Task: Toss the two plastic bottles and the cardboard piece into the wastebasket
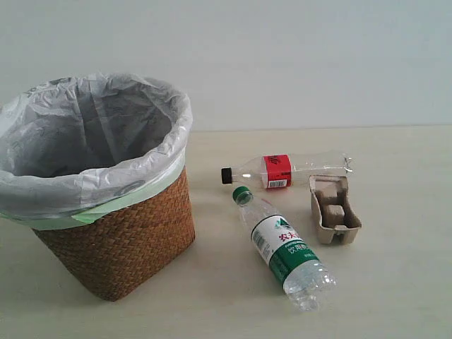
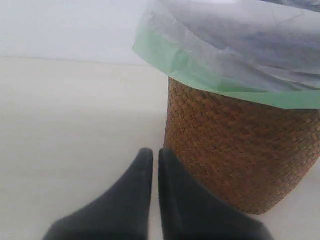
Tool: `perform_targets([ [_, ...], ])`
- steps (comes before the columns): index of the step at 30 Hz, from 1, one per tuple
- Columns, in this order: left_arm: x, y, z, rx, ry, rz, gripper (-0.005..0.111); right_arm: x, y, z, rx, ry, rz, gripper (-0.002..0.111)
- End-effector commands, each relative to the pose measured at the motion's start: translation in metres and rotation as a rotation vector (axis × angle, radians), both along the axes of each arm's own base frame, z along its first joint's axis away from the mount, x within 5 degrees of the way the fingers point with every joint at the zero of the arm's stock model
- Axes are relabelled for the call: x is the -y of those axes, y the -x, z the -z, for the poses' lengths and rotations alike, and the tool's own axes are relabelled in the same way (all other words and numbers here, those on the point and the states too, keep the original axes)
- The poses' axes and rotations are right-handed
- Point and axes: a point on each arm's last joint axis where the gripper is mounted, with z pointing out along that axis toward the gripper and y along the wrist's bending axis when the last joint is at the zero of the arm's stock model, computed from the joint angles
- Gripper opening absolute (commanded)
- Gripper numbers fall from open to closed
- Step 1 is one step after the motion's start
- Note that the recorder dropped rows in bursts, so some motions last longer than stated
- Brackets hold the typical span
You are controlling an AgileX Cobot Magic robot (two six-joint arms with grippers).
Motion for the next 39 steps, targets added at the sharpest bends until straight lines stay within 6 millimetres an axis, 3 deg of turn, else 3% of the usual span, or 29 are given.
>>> perform_targets([
  [1,0.000,0.000,0.001,0.000,0.002,-0.002,0.004,0.000,0.000,-0.001,0.015,0.008,-0.001,0.015],
  [9,0.000,0.000,0.001,0.000,0.002,-0.002,0.004,-0.001,0.000,-0.001,0.006,-0.041,0.005,0.015],
  [18,0.000,0.000,0.001,0.000,0.002,-0.002,0.004,-0.010,0.002,-0.001,-0.110,-0.762,0.091,0.015],
  [20,0.000,0.000,0.001,0.000,0.002,-0.002,0.004,-0.011,0.002,-0.001,-0.126,-0.843,0.104,0.015],
  [39,0.000,0.000,0.001,0.000,0.002,-0.002,0.004,-0.007,-0.002,-0.023,0.112,-0.910,0.050,0.015],
])
